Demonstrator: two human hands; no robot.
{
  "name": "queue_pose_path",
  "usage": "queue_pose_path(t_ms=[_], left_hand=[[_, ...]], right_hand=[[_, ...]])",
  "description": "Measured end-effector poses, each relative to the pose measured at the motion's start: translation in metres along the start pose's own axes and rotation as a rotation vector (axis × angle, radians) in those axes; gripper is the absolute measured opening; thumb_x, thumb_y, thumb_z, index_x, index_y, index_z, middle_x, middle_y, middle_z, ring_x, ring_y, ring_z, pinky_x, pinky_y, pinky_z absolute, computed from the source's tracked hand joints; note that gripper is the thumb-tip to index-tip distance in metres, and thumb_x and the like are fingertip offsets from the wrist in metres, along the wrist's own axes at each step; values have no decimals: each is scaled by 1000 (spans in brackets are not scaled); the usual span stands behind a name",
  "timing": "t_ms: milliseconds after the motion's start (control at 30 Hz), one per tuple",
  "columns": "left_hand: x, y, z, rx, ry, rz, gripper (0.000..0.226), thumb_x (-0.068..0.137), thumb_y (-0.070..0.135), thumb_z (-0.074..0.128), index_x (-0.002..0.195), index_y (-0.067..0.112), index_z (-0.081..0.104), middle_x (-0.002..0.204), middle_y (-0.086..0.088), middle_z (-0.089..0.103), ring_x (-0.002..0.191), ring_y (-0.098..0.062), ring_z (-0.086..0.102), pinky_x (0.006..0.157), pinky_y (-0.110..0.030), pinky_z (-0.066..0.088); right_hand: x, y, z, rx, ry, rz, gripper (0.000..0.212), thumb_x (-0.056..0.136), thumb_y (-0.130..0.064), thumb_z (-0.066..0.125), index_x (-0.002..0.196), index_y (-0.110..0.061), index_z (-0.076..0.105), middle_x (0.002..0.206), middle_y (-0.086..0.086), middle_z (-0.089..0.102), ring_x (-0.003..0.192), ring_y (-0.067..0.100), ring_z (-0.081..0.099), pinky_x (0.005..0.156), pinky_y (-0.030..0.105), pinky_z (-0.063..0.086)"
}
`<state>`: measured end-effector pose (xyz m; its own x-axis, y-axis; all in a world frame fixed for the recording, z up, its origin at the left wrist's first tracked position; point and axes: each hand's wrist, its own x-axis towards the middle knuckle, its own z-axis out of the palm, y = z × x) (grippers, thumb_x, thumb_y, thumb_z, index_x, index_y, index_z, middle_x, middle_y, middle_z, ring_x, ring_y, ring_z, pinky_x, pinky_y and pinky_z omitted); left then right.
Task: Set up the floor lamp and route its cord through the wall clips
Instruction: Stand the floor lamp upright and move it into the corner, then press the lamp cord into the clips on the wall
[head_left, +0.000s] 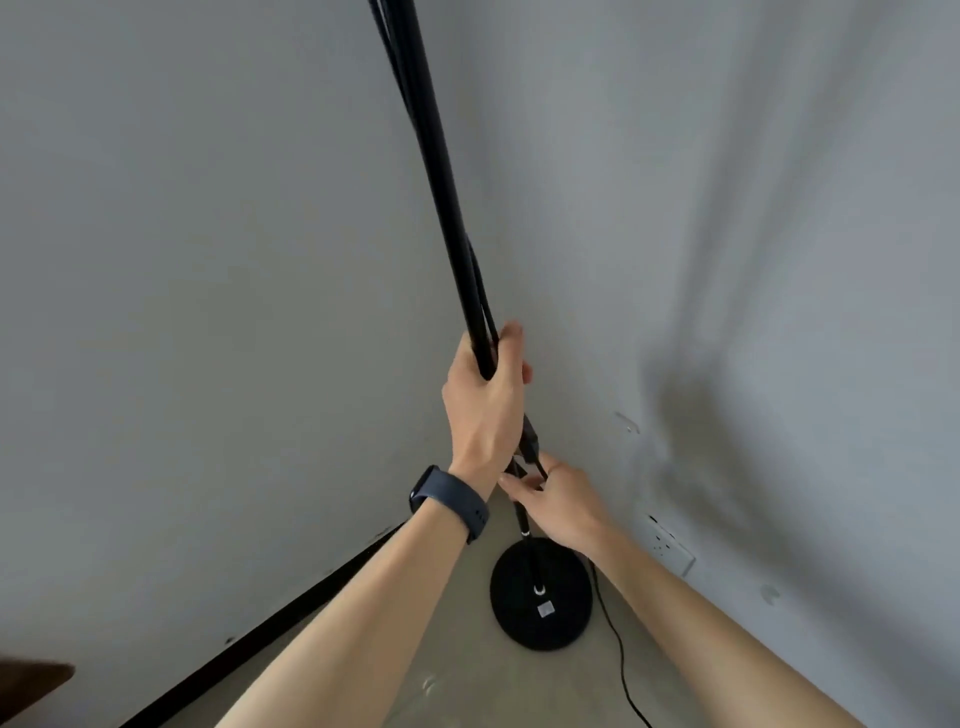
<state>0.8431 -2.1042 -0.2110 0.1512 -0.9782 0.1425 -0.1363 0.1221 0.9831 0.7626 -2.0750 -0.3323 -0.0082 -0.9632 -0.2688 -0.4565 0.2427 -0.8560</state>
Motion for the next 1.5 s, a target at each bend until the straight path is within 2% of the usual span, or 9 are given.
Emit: queue_pose_path(t_ms=[133,300,400,533,933,1067,1200,1333,1500], left_hand=[[-9,-89,5,47,-86,61,26,99,40,51,97,14,55,78,-6,70,63,0,63,60,-14,48],[-8,-174,8,152,-148,171,21,97,40,55,103,20,51,82,-3,71,68,-2,68,60,-9,47],[-5,-225,1,255,-185,217,26,97,45,52,98,19,53,72,-2,71,62,-9,68,62,-26,57],[12,-249,-4,446,-160,371,39,98,50,40,99,13,47,58,-3,68,53,-22,67,59,-45,57],[37,-246,-14,508,-198,434,18,103,42,40,105,24,37,63,-2,70,58,-19,68,62,-42,57],[30,-256,-12,373,-148,396,26,99,49,48,108,26,38,82,-3,72,69,-18,69,66,-45,59],[8,-270,-7,268,50,407,49,87,49,67,115,37,29,114,5,45,95,-8,52,81,-27,50],[-24,-295,7,513,188,788,52,80,40,77,107,23,36,111,-3,39,99,-18,42,85,-27,35],[-29,-294,28,1097,-129,1446,44,76,13,71,117,27,59,134,3,53,129,-20,37,94,-42,30]], right_hand=[[32,58,26,-15,21,-86,42,95,-52,56,131,-30,61,94,-9,75,93,7,68,76,20,46],[63,126,69,-42,67,-136,28,96,-50,54,84,-28,65,77,-1,72,73,11,67,74,31,53],[76,164,95,-65,100,-160,22,96,-53,54,79,-40,55,73,-6,70,60,10,66,67,32,57],[90,185,116,-71,154,-196,20,101,-39,55,83,-30,56,79,11,73,60,27,71,65,43,63],[116,172,127,-61,201,-148,31,99,-45,56,112,-19,66,81,9,73,65,29,74,67,50,64],[97,175,116,-184,208,-171,48,96,-56,55,134,-27,47,82,-4,73,61,12,71,63,31,60],[63,196,93,-236,171,-162,28,98,-53,53,106,-26,55,76,-6,65,64,5,62,57,29,52],[32,218,65,-265,203,-151,30,105,-44,41,93,-25,62,76,-2,71,68,11,67,75,43,59],[7,210,22,-367,344,-149,31,105,-46,39,97,-32,66,69,4,70,57,17,64,64,40,54]])
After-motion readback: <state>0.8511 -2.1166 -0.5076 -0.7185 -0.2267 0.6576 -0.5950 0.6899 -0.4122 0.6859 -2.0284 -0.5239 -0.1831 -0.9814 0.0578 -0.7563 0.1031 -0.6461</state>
